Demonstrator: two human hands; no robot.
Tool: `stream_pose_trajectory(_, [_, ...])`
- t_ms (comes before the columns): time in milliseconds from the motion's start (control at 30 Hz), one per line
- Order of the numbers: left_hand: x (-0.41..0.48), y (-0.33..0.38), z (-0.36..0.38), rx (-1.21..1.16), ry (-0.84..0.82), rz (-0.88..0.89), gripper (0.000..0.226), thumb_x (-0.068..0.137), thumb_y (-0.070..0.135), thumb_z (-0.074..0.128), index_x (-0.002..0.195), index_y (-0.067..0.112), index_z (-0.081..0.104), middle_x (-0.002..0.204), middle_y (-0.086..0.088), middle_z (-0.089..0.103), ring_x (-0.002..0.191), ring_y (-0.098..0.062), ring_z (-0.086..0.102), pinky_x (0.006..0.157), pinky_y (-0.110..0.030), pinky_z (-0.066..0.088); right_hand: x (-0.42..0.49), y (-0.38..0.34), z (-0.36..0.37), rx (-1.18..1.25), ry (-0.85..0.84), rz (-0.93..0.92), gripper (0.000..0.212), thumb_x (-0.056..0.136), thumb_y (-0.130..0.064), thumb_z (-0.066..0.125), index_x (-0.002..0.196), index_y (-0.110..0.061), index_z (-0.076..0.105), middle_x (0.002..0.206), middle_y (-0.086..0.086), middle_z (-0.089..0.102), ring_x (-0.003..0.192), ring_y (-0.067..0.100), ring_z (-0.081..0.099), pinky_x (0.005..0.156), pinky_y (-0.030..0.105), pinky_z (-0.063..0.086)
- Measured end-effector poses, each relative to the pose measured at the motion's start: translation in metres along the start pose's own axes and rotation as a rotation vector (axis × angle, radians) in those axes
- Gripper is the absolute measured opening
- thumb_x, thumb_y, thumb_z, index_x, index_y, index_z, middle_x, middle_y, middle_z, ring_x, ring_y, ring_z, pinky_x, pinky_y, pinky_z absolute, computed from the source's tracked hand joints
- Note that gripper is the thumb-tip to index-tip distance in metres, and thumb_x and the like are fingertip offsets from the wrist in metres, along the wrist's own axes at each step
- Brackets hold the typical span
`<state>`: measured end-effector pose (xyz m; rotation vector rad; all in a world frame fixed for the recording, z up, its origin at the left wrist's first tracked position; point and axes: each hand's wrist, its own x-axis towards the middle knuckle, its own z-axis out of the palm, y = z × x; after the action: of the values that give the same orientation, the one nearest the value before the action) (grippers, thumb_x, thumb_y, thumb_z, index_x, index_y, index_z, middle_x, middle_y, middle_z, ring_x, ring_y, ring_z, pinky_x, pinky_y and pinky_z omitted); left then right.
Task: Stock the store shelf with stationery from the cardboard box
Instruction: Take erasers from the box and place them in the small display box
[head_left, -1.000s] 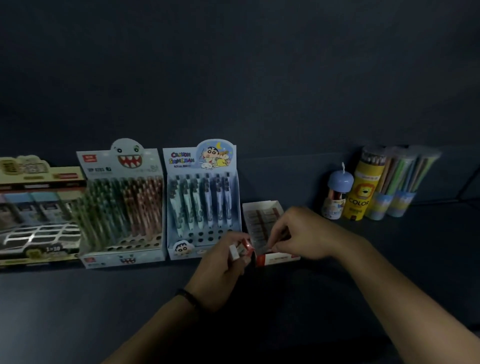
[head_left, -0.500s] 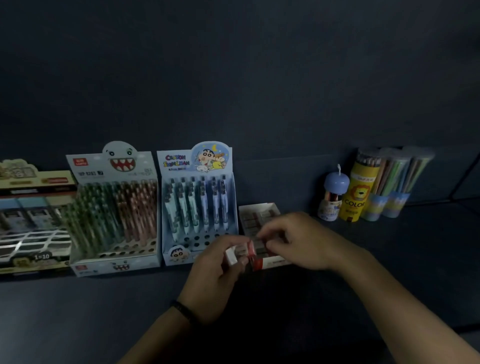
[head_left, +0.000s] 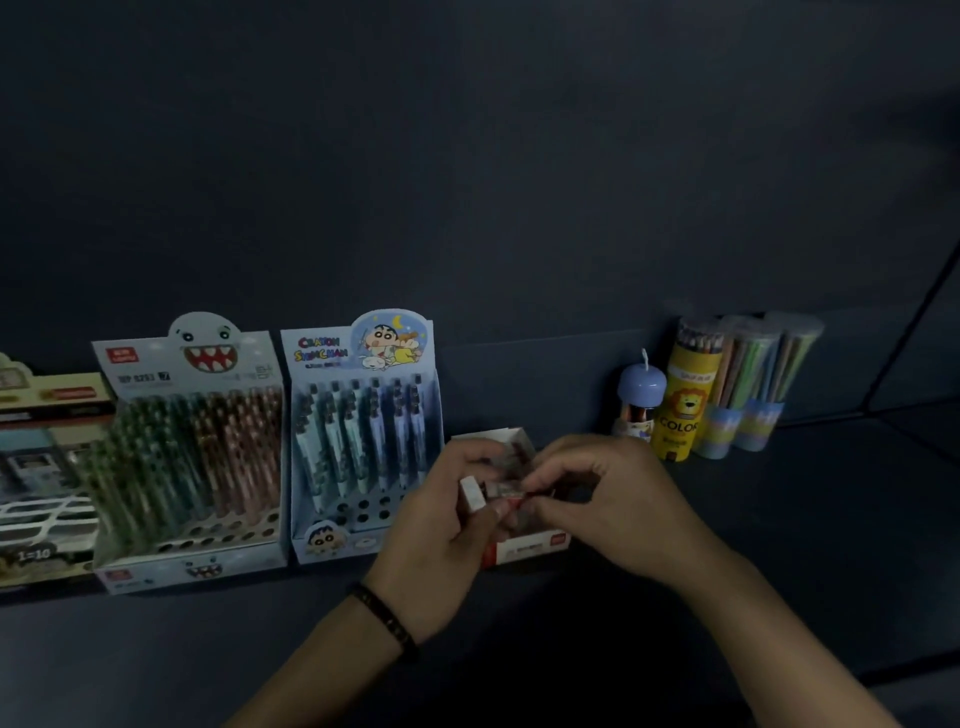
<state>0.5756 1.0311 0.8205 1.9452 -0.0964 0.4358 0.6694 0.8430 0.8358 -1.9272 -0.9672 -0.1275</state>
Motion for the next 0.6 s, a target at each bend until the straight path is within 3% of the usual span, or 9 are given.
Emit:
stream_pose_trajectory(200, [0.004, -0.013, 0.004, -0.004, 0.02, 0.032, 0.041, 0.098, 0.0, 0.066, 0.118, 0.035, 0.06, 0.118, 0.011, 0.07, 0.111, -0.014, 0.069, 0.093, -0.044, 0.059, 0.008, -0.002, -0.008, -0.09, -0.088, 0.095, 0.022, 0.083, -0.021, 0.087, 0.1, -0.033, 0.08, 0.098, -0.022, 0.077, 0.094, -0.003, 0.072, 0.085, 0.027, 0.062])
stream_pose_trajectory(367, [0.004, -0.02, 0.001, 0.014, 0.062, 0.052, 0.034, 0.098, 0.005, 0.069, 0.12, 0.03, 0.065, 0.114, 0.018, 0.072, 0.103, -0.004, 0.072, 0.082, -0.027, 0.062, 0.013, 0.0, -0.014, -0.075, -0.15, 0.115, 0.017, 0.084, -0.023, 0.089, 0.096, -0.03, 0.08, 0.094, -0.02, 0.077, 0.09, -0.001, 0.073, 0.083, 0.025, 0.061])
stream_pose_trajectory(400, [0.004, -0.021, -0.002, 0.029, 0.084, 0.052, 0.033, 0.097, 0.007, 0.07, 0.119, 0.031, 0.065, 0.11, 0.017, 0.074, 0.099, -0.003, 0.073, 0.077, -0.025, 0.062, 0.015, 0.001, -0.017, -0.085, -0.173, 0.133, 0.016, 0.084, -0.023, 0.089, 0.096, -0.03, 0.081, 0.094, -0.02, 0.078, 0.09, -0.002, 0.073, 0.082, 0.024, 0.061])
stream_pose_trajectory(467, [0.004, -0.025, -0.01, 0.032, 0.127, 0.005, 0.028, 0.097, 0.014, 0.071, 0.115, 0.035, 0.062, 0.088, 0.006, 0.079, 0.071, -0.01, 0.075, 0.06, -0.029, 0.06, 0.02, 0.005, -0.025, -0.136, -0.247, 0.159, 0.014, 0.086, -0.025, 0.087, 0.097, -0.03, 0.082, 0.094, -0.021, 0.078, 0.091, -0.004, 0.073, 0.081, 0.022, 0.061])
stream_pose_trajectory(533, [0.003, -0.027, -0.014, 0.012, 0.149, -0.046, 0.022, 0.097, 0.021, 0.071, 0.107, 0.034, 0.057, 0.065, -0.001, 0.072, 0.045, -0.018, 0.064, 0.044, -0.029, 0.05, 0.026, 0.007, -0.032, -0.206, -0.341, 0.172, 0.011, 0.086, -0.026, 0.087, 0.095, -0.031, 0.083, 0.093, -0.021, 0.077, 0.089, -0.005, 0.072, 0.077, 0.019, 0.059])
stream_pose_trajectory(600, [0.001, -0.027, -0.013, -0.041, 0.121, -0.072, 0.015, 0.099, 0.028, 0.067, 0.102, 0.029, 0.052, 0.056, -0.002, 0.058, 0.04, -0.019, 0.05, 0.042, -0.029, 0.041, 0.032, 0.008, -0.032, -0.299, -0.432, 0.167, 0.009, 0.086, -0.027, 0.087, 0.093, -0.032, 0.084, 0.091, -0.02, 0.077, 0.087, -0.005, 0.071, 0.074, 0.019, 0.058])
